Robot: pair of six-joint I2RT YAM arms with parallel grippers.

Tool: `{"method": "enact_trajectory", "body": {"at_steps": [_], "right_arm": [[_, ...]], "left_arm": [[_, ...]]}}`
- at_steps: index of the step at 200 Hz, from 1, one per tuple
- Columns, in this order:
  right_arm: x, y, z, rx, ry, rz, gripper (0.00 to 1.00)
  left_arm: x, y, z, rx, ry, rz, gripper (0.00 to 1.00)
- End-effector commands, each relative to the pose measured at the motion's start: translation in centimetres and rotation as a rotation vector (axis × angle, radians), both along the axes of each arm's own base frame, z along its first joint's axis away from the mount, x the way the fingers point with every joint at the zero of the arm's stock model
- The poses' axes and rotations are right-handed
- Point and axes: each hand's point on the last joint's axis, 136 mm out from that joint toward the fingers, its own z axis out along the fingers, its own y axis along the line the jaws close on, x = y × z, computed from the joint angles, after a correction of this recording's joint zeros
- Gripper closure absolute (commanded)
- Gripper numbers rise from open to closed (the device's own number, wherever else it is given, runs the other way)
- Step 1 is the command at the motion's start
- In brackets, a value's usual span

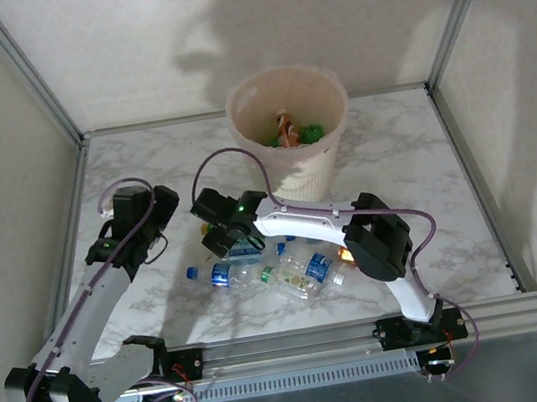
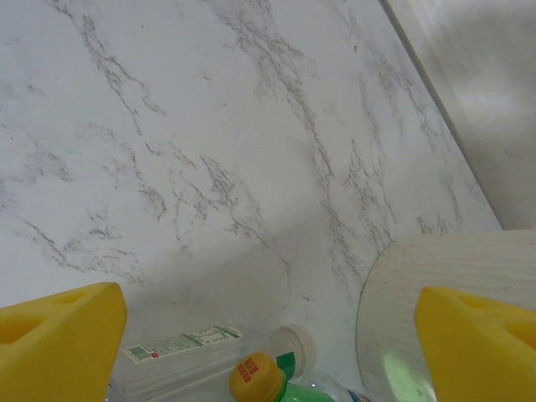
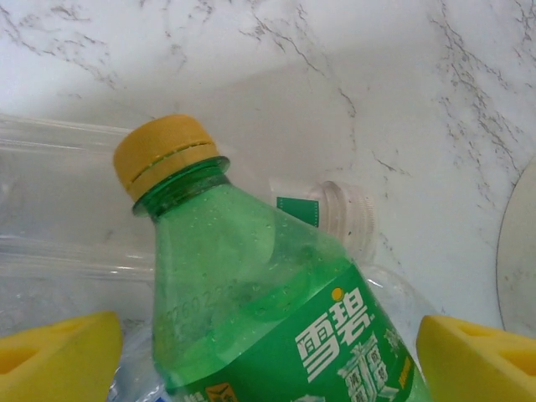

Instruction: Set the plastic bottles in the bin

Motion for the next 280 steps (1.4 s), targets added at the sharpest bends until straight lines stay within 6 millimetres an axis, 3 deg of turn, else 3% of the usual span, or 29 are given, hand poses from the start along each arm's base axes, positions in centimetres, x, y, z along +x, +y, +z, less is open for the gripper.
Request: {"method": "enact_trajectory", "body": {"at_steps": [1, 40, 70, 121, 193, 243, 280], "right_arm": [[0.6, -0.6, -1.5, -0.035, 0.013, -0.010, 0.11], [1.0, -0.7, -2.0, -0.036, 0.014, -0.023, 0.18], [1.5, -0.9, -2.0, -0.035, 0.005, -0.037, 0.30], [1.8, -0.8, 0.5, 0.015, -0.027, -0.051, 0.40], [1.0, -0.4, 9.1, 0.196, -0.084, -0.079, 0.43], [-0.4, -1.1, 18.0, 0.404, -0.137, -0.107, 0.43], [1.1, -3.5, 25.4, 0.537, -0.200, -0.205, 0.46]], "left_arm": [[0.1, 0.1, 0.3, 0.000, -0.022, -0.006, 0.12], [0.2, 0.1, 0.4, -0.002, -0.028, -0.005, 0.12], [0.2, 0.1, 0.2, -0.001, -0.025, -0.005, 0.12], [0.2, 0.3, 0.0, 0.003, -0.018, 0.001, 0.12], [0.5, 0.3, 0.1, 0.004, -0.017, 0.010, 0.13], [0.4, 0.4, 0.3, 0.010, -0.025, 0.008, 0.14], [0.4, 0.3, 0.8, 0.009, -0.039, 0.000, 0.15]]}}
